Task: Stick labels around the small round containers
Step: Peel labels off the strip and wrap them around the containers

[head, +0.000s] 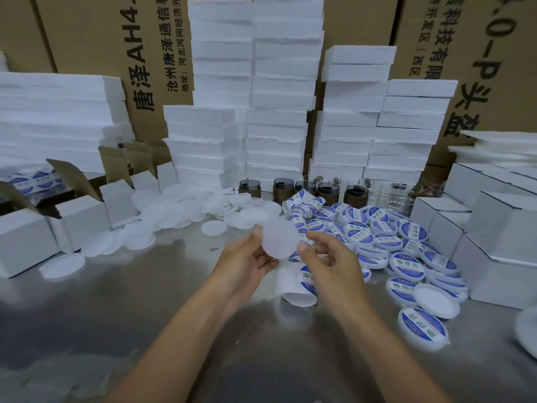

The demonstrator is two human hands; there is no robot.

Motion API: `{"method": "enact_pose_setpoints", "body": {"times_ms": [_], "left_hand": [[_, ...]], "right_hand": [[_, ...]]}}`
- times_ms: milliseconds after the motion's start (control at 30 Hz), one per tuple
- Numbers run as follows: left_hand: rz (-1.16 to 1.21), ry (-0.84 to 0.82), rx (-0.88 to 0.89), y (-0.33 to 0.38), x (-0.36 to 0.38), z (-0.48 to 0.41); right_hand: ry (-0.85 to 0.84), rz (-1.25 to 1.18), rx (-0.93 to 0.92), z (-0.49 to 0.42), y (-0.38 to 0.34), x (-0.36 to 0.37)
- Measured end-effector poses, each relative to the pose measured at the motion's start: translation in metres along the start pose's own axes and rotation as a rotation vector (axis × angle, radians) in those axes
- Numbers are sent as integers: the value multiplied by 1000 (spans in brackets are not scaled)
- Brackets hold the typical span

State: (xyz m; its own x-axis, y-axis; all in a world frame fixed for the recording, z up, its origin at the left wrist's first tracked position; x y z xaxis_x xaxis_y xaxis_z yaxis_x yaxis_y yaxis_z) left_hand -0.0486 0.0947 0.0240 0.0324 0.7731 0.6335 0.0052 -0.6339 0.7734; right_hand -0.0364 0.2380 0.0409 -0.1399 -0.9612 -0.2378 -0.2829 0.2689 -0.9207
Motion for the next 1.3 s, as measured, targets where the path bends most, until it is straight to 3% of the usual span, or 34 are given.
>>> {"method": "enact_pose_setpoints", "body": {"times_ms": [333,433,600,733,867,1100,1300], "left_hand": [[-31,-129,-29,-5,11,-2],[-96,-189,59,-4,15,-1],[-97,-122,162,0,9,-2],[-7,-31,131,1,-2,-6],[20,-6,113,-5,-4,-8],[-36,-24,54,-14,-7,-9],[-31,-46,121,-5,-8,-9]], "right_hand": [[-90,-165,35,0,3,-1],[-130,-159,1,3,1,2],[-89,-129,-28,-1,5,-1],[53,112,-55,-9,18,-19],[-111,239,33,-10,33,-13],[-279,103,148,-6,33,-7],[-171,-18,117,-8,28,-14]]}}
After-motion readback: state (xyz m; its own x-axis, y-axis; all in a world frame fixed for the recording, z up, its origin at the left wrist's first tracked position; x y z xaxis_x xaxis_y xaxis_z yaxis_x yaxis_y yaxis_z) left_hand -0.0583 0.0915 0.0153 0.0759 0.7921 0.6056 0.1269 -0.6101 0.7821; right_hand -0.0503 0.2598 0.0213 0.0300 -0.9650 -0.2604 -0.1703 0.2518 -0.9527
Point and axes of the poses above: each hand's wrist, its own z-axis away from the middle knuckle, its own x-axis out of the palm, y = z × x, the point moved 6 cm from there along -z, towards the middle knuckle, and after that the axes turned 9 degrees about z, right-handed, at the moved point
